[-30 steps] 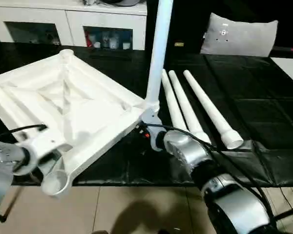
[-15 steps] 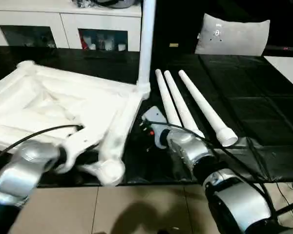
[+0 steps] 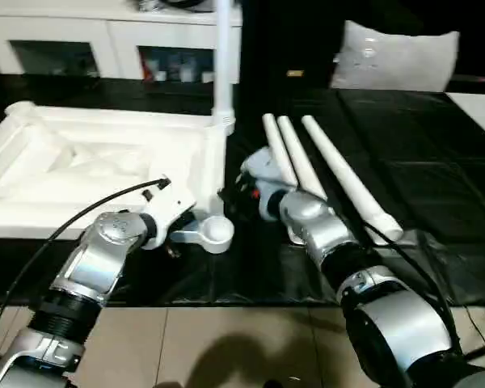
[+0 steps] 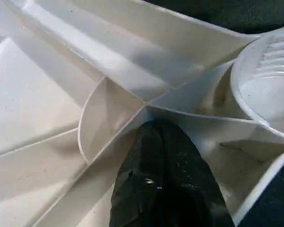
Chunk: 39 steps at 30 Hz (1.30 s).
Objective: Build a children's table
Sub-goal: Rotate table base, then pick table leg
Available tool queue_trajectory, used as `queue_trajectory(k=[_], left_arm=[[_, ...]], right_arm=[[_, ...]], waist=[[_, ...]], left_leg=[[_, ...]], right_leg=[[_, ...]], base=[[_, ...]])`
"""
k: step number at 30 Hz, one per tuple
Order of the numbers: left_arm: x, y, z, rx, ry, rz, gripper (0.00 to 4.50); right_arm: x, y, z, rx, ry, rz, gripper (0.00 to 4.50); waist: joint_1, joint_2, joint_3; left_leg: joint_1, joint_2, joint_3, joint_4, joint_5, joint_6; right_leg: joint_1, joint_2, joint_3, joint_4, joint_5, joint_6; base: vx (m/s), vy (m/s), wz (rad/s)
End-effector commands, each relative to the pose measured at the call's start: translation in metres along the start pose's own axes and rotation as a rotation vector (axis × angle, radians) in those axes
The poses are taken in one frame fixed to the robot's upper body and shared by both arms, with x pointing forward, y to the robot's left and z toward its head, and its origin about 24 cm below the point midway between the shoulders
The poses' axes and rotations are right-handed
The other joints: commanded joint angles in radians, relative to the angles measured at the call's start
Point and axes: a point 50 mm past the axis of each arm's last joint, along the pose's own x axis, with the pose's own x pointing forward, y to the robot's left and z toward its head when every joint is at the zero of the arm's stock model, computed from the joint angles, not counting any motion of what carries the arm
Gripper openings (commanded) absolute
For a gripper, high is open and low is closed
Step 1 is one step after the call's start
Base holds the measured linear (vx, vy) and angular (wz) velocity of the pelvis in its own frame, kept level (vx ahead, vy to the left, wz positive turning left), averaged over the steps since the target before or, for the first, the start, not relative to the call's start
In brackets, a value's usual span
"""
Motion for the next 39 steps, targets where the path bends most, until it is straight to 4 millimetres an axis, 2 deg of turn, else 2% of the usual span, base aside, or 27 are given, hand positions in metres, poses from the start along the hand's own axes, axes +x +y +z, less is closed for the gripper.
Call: queue_trajectory(k=[1, 2, 3, 4, 5, 6, 7, 8, 10, 12, 14, 15, 20, 22, 23, 26, 27, 32, 33, 36, 38, 39], left_arm=[[-0.005, -0.004, 0.011, 0.021, -0.101, -0.015, 0.22], [-0.009, -0.004, 0.011, 0.017, -0.110, -0.023, 0.41], [-0.012, -0.005, 0.011, 0.015, -0.116, -0.038, 0.41], [-0.016, -0.006, 0.011, 0.013, -0.125, -0.061, 0.41], [-0.019, -0.007, 0.012, 0.014, -0.132, -0.071, 0.49], [-0.022, -0.007, 0.013, 0.017, -0.140, -0.081, 0.58], [-0.026, -0.007, 0.015, 0.019, -0.152, -0.093, 0.58], [-0.029, -0.007, 0.017, 0.021, -0.161, -0.101, 0.71], [-0.035, -0.008, 0.021, 0.025, -0.180, -0.126, 0.86], [-0.036, -0.008, 0.022, 0.028, -0.181, -0.129, 0.94], [-0.038, -0.009, 0.024, 0.035, -0.185, -0.135, 1.23], [-0.038, -0.009, 0.026, 0.040, -0.187, -0.140, 1.23], [-0.039, -0.011, 0.031, 0.042, -0.193, -0.157, 1.66], [-0.040, -0.011, 0.032, 0.043, -0.194, -0.161, 1.75], [-0.040, -0.012, 0.033, 0.042, -0.193, -0.172, 1.82], [-0.040, -0.013, 0.033, 0.039, -0.186, -0.188, 2.05], [-0.041, -0.015, 0.033, 0.037, -0.182, -0.198, 2.17], [-0.042, -0.018, 0.034, 0.028, -0.176, -0.229, 2.54], [-0.042, -0.018, 0.034, 0.027, -0.176, -0.232, 2.71], [-0.042, -0.019, 0.036, 0.017, -0.180, -0.243, 2.89], [-0.041, -0.020, 0.038, 0.009, -0.188, -0.247, 3.09], [-0.041, -0.020, 0.039, 0.006, -0.193, -0.248, 3.09]], right_arm=[[-0.006, -0.026, 0.013, 0.014, -0.008, -0.155, 4.50], [-0.007, -0.033, 0.013, 0.010, 0.026, -0.211, 4.50], [-0.007, -0.037, 0.014, 0.013, 0.057, -0.251, 4.50], [-0.008, -0.041, 0.014, 0.021, 0.088, -0.283, 4.50], [-0.009, -0.045, 0.013, 0.034, 0.122, -0.303, 4.50], [-0.010, -0.048, 0.013, 0.062, 0.154, -0.312, 4.50], [-0.011, -0.051, 0.013, 0.103, 0.170, -0.314, 4.50], [-0.011, -0.053, 0.014, 0.135, 0.180, -0.314, 4.50], [-0.014, -0.058, 0.012, 0.183, 0.224, -0.347, 4.50], [-0.015, -0.059, 0.011, 0.198, 0.233, -0.348, 4.50], [-0.014, -0.056, 0.008, 0.238, 0.262, -0.310, 4.50], [-0.014, -0.054, 0.005, 0.266, 0.287, -0.282, 4.50], [-0.016, -0.050, -0.004, 0.321, 0.337, -0.247, 4.50], [-0.016, -0.050, -0.005, 0.331, 0.348, -0.245, 4.22], [-0.017, -0.050, -0.009, 0.346, 0.378, -0.257, 4.16], [-0.019, -0.047, -0.014, 0.360, 0.419, -0.243, 4.03], [-0.020, -0.045, -0.018, 0.374, 0.448, -0.220, 3.77], [-0.022, -0.041, -0.025, 0.415, 0.493, -0.176, 3.57], [-0.022, -0.041, -0.025, 0.418, 0.498, -0.176, 3.31], [-0.024, -0.042, -0.028, 0.426, 0.518, -0.172, 3.28], [-0.025, -0.042, -0.029, 0.435, 0.522, -0.170, 2.85], [-0.025, -0.042, -0.030, 0.437, 0.525, -0.169, 2.85]], waist=[[0.000, 0.026, -0.078], [0.000, 0.025, -0.081], [0.001, 0.026, -0.081], [-0.002, 0.025, -0.080], [-0.002, 0.025, -0.080], [-0.005, 0.020, -0.075], [-0.004, 0.016, -0.075], [-0.004, 0.018, -0.073], [-0.001, 0.012, -0.073], [-0.001, 0.013, -0.071], [-0.001, 0.013, -0.070], [-0.002, 0.014, -0.071], [-0.004, 0.014, -0.070], [-0.003, 0.014, -0.072], [-0.002, 0.021, -0.072], [-0.003, 0.019, -0.075], [-0.002, 0.019, -0.075], [-0.003, 0.018, -0.072], [-0.002, 0.018, -0.073], [-0.001, 0.019, -0.072], [-0.002, 0.019, -0.073], [-0.002, 0.019, -0.073]], left_leg=[[-0.004, 0.021, -0.004, -0.070, -0.147, 0.001], [-0.005, 0.019, -0.003, -0.068, -0.123, -0.003], [-0.005, 0.017, -0.001, -0.067, -0.120, 0.001], [-0.010, 0.016, -0.001, -0.067, -0.120, -0.001], [-0.010, 0.016, -0.001, -0.067, -0.120, -0.001], [-0.011, 0.015, 0.000, -0.067, -0.148, 0.002], [-0.012, 0.014, 0.002, -0.066, -0.151, 0.004], [-0.014, 0.015, 0.002, -0.065, -0.158, 0.004], [-0.016, 0.014, 0.003, -0.064, -0.148, 0.003], [-0.015, 0.014, 0.004, -0.063, -0.152, 0.003], [-0.018, 0.012, 0.004, -0.063, -0.167, -0.001], [-0.016, 0.013, 0.003, -0.063, -0.171, -0.002], [-0.019, 0.013, 0.002, -0.061, -0.166, -0.008], [-0.018, 0.013, 0.002, -0.060, -0.157, -0.008], [-0.018, 0.013, 0.002, -0.060, -0.151, -0.008], [-0.017, 0.013, 0.003, -0.059, -0.145, -0.008], [-0.018, 0.014, 0.002, -0.059, -0.146, -0.006], [-0.018, 0.013, 0.002, -0.059, -0.160, -0.008], [-0.018, 0.013, 0.002, -0.058, -0.161, -0.009], [-0.018, 0.014, 0.001, -0.058, -0.158, -0.013], [-0.017, 0.013, 0.002, -0.057, -0.162, -0.013], [-0.018, 0.013, 0.001, -0.058, -0.159, -0.013]], right_leg=[[0.066, -0.065, 0.060, -0.048, -0.159, -0.201], [0.067, -0.062, 0.060, -0.040, -0.124, -0.207], [0.065, -0.061, 0.059, -0.042, -0.113, -0.209], [0.069, -0.061, 0.060, -0.036, -0.106, -0.212], [0.069, -0.061, 0.060, -0.036, -0.106, -0.212], [0.067, -0.061, 0.059, -0.043, -0.159, -0.198], [0.066, -0.062, 0.059, -0.047, -0.176, -0.190], [0.064, -0.064, 0.061, -0.047, -0.201, -0.182], [0.062, -0.063, 0.061, -0.047, -0.217, -0.169], [0.059, -0.061, 0.061, -0.048, -0.224, -0.164], [0.059, -0.062, 0.059, -0.054, -0.271, -0.141], [0.059, -0.060, 0.059, -0.053, -0.278, -0.136], [0.059, -0.061, 0.059, -0.053, -0.274, -0.148], [0.059, -0.060, 0.058, -0.050, -0.263, -0.148], [0.059, -0.059, 0.059, -0.049, -0.251, -0.152], [0.060, -0.057, 0.058, -0.045, -0.208, -0.170], [0.062, -0.059, 0.058, -0.046, -0.213, -0.170], [0.061, -0.060, 0.057, -0.051, -0.252, -0.161], [0.061, -0.060, 0.057, -0.052, -0.263, -0.157], [0.061, -0.060, 0.057, -0.051, -0.267, -0.154], [0.060, -0.059, 0.056, -0.052, -0.274, -0.149], [0.060, -0.059, 0.055, -0.052, -0.272, -0.149]], base=[[0.000, 0.000, 0.00], [0.000, 0.000, 0.00], [0.000, 0.000, 0.00], [0.000, 0.000, 0.00], [0.000, 0.000, 0.00], [0.000, 0.000, 0.00], [0.000, 0.000, 0.00], [0.000, 0.000, 0.00], [0.000, 0.000, 0.00], [0.000, 0.000, 0.00], [0.000, 0.000, 0.00], [0.000, 0.000, 0.00], [0.000, 0.000, 0.00], [0.000, 0.000, 0.00], [0.000, 0.000, 0.00], [0.000, 0.000, 0.00], [0.000, 0.000, 0.00], [0.000, 0.000, 0.00], [0.000, 0.000, 0.00], [0.000, 0.000, 0.00], [0.000, 0.000, 0.00], [0.000, 0.000, 0.00]])
